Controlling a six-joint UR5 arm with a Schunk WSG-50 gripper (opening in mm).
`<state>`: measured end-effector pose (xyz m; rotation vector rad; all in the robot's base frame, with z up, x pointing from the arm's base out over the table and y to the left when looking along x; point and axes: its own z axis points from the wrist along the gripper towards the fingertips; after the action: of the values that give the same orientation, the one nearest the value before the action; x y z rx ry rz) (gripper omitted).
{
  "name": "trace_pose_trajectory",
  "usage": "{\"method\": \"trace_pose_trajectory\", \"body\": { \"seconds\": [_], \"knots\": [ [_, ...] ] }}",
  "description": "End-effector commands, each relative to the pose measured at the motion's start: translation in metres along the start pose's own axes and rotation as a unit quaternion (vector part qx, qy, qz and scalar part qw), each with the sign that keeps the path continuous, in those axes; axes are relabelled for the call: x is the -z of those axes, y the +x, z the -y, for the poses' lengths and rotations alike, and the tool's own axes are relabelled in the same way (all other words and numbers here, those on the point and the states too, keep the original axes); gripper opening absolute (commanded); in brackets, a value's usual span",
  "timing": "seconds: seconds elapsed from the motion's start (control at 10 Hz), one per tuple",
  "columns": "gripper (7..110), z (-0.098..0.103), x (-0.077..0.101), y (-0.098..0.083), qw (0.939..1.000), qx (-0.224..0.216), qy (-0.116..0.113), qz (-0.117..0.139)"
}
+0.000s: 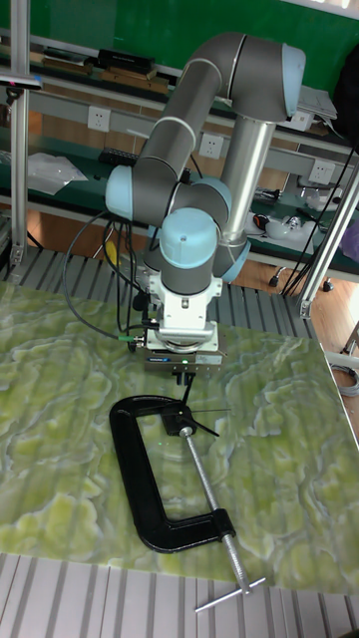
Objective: Turn the hands of a clock
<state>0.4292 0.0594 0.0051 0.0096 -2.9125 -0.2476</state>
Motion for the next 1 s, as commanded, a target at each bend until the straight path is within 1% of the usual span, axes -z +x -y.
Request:
{"method": "trace_pose_trajectory", "body": {
  "seconds": [0.0,0.5,0.9],
  "knots": [
    [7,-0.010,0.001,-0.004,0.9999,-0.009,-0.008,0.002],
    [7,-0.022,-0.002,-0.009,0.9998,-0.015,-0.012,0.004],
    [7,-0.038,-0.006,-0.022,0.9995,-0.029,-0.009,0.010]
  ]
}}
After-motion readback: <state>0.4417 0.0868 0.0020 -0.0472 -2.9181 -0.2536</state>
